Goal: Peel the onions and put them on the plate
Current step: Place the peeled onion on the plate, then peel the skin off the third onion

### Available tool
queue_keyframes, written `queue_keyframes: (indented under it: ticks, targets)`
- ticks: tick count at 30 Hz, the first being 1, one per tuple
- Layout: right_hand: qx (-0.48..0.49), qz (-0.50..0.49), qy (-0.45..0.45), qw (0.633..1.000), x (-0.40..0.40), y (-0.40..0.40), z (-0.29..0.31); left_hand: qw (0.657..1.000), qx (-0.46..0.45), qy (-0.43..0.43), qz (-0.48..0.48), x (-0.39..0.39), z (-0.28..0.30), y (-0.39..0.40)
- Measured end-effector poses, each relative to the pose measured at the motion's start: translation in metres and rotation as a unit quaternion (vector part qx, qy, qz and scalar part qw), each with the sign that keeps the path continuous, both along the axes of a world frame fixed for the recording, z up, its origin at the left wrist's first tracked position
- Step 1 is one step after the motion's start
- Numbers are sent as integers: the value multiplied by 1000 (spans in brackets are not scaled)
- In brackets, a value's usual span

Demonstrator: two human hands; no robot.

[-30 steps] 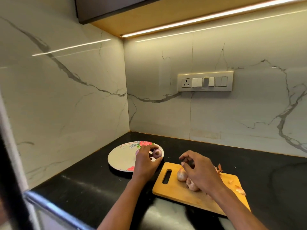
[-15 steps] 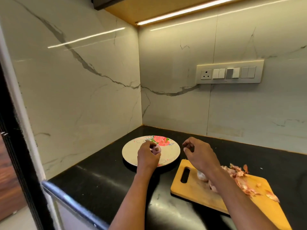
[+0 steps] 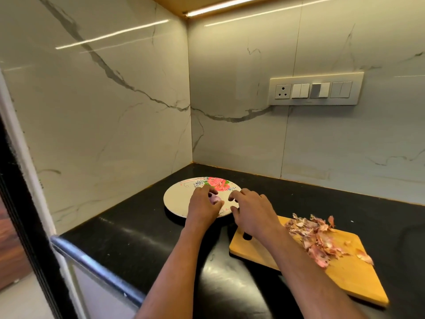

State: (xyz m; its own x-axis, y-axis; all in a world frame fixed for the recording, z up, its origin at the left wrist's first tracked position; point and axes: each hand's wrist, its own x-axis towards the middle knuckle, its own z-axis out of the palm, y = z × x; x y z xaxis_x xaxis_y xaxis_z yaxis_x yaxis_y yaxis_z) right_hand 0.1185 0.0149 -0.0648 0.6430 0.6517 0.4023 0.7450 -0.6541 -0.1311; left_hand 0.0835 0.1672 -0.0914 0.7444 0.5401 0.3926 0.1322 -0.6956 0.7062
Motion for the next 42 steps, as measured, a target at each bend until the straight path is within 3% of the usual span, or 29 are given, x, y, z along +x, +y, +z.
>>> queue_keyframes:
  ticks: [16, 21, 25, 30, 35, 42]
  targets:
    - [-14, 10, 2, 1000, -1, 12, 0, 997, 3, -65, 37, 0, 5, -8]
    - [32, 0, 34, 999, -6, -11, 15, 993, 22, -113, -17, -7, 10, -25]
    - [80, -14, 52, 995, -13, -50, 28, 988, -43, -119, -84, -18, 15, -50]
    - [131, -38, 108, 985, -16, -96, 29, 976, -81, -69, -189, -28, 12, -96]
    - [125, -53, 176, 975, -22, -121, 20, 974, -33, 48, -221, -27, 4, -115]
    - [137, -74, 231, 961, -16, -118, 9, 968, -26, 113, -224, -22, 4, -112]
